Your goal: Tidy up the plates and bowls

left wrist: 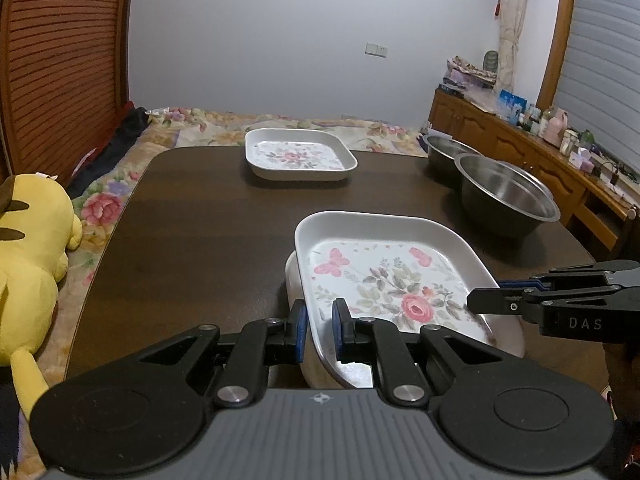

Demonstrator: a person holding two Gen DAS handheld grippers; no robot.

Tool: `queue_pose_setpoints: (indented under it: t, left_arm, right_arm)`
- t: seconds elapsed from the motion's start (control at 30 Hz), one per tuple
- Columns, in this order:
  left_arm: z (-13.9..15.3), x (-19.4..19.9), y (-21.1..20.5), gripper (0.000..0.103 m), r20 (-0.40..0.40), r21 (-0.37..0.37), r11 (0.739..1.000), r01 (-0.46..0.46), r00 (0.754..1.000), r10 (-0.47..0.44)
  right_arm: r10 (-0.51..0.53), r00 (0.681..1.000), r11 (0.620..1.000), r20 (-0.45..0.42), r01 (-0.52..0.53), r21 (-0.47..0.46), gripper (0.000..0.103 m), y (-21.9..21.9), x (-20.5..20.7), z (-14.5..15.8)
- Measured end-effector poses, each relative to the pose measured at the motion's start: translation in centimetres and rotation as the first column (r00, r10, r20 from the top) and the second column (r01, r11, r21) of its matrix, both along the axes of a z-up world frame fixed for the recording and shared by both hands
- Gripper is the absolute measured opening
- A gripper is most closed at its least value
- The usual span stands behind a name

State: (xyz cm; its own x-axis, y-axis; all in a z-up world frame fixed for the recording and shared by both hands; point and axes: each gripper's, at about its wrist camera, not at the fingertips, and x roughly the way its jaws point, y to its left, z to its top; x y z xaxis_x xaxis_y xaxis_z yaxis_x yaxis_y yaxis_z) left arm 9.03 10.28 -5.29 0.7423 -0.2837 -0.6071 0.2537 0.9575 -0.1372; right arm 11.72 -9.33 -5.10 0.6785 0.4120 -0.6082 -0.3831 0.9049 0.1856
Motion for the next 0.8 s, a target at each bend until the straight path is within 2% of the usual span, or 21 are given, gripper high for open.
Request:
queue_pose_setpoints:
  t: [0.33,0.47,0.8]
  left_arm:
    - [-0.6,0.4,-0.5,0.015,-0.002,0.032,0.999,-0.009,1.000,0.009]
    - [-0.8,0.3,-0.8,0.015,0.000,0.043,0.999,-0.006,1.000,0.006]
    - [-1.3,0.5,-0.4,0.015,-0.008,0.054,0.998,-0.021,1.000,0.022]
  right_arm:
    - [-0.035,0.999,0.999,0.030,0.034,0.031,0.017,0.1,-0.2,-0.6]
    - [-0.045,0.997,0.999,0.056,0.044,0.007,0.017,0.4,-0.5,-0.7]
    - [-0.046,0.997,0.999,0.054,0.045,0.017,0.017,0.1,-0.4,-1.0]
